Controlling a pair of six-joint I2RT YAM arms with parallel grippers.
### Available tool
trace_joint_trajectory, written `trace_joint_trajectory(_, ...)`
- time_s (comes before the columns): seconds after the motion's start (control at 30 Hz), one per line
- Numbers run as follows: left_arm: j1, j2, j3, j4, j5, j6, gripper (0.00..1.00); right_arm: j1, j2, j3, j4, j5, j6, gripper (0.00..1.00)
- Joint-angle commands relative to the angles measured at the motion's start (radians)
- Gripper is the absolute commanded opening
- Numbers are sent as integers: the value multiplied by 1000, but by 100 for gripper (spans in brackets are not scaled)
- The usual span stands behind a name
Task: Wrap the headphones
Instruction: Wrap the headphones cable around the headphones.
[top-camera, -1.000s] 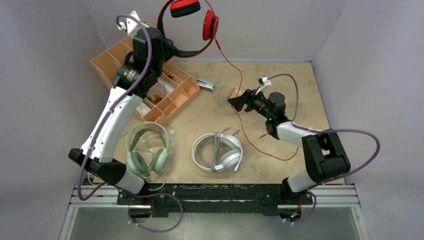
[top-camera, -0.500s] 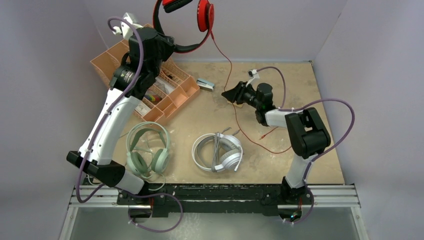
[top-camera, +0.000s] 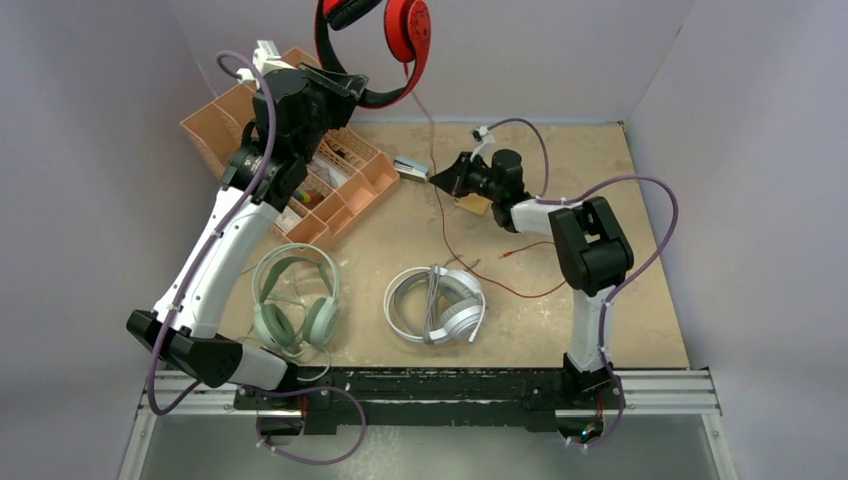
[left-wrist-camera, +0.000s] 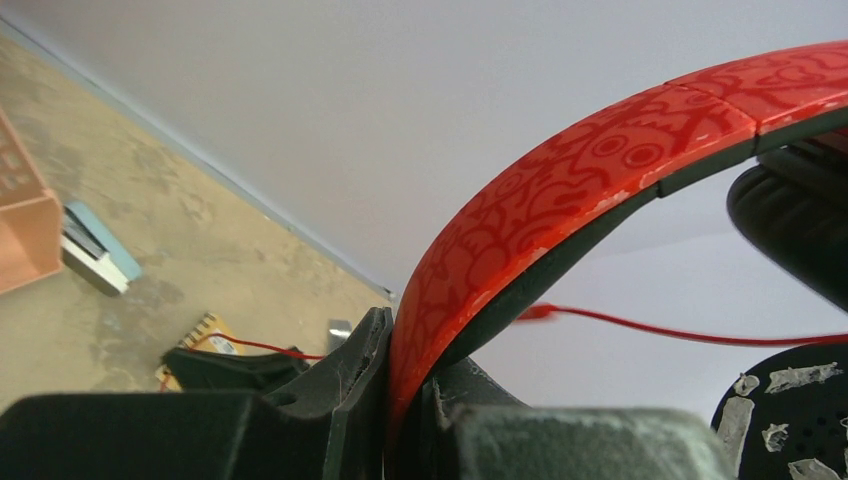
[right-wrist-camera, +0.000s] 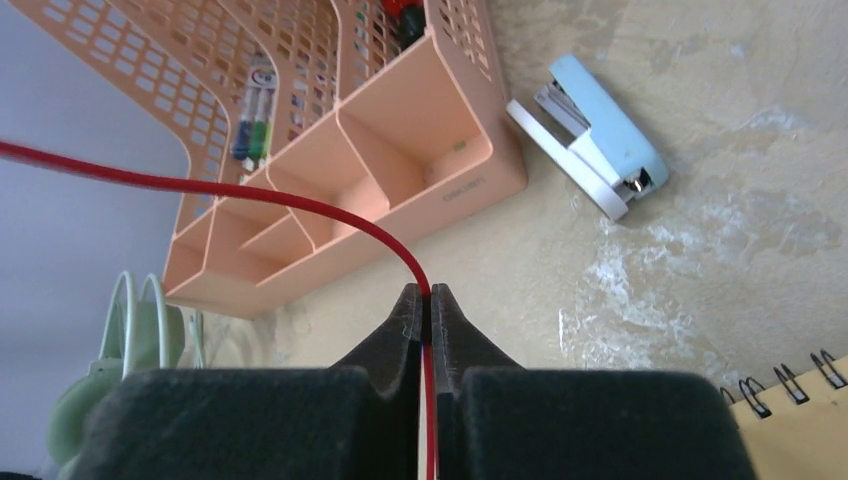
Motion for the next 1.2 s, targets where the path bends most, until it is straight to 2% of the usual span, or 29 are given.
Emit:
trace_joint_trajectory(0.0,22,-37,-32,224,161,-61,0,14,-13,49,-42,-47,-39,0)
trace_joint_trajectory(0.13,50,-41,-98,319,305,-14,0,11,-40,27,-82,-84,-77,0)
trace_joint_trajectory(0.23,68,-28,-102,281,394,55,0,10,-77,5,-116,-101,-138,0)
trace_joint_trajectory(0.43,85,-27,-137,293,519,136,0,10,-99,-4,-135,-230,-205,0)
trace_joint_trajectory(0.57,90,-35,-113,193,304,164,0,23,-104,-24,-132,-274,-235,0)
trace_joint_trajectory(0.77,107,-15,-96,278,125,60,0,53,-93,-49,-159,-297,-249,0)
trace_joint_trajectory(0.9,118,10,-55,258,-4,56,0,68,-127,-73,-196,-300,-287,0)
trace_joint_trajectory(1.17,128,7,-37,215,-335,181,0,116,-219,-145,-285,-312,-342,0)
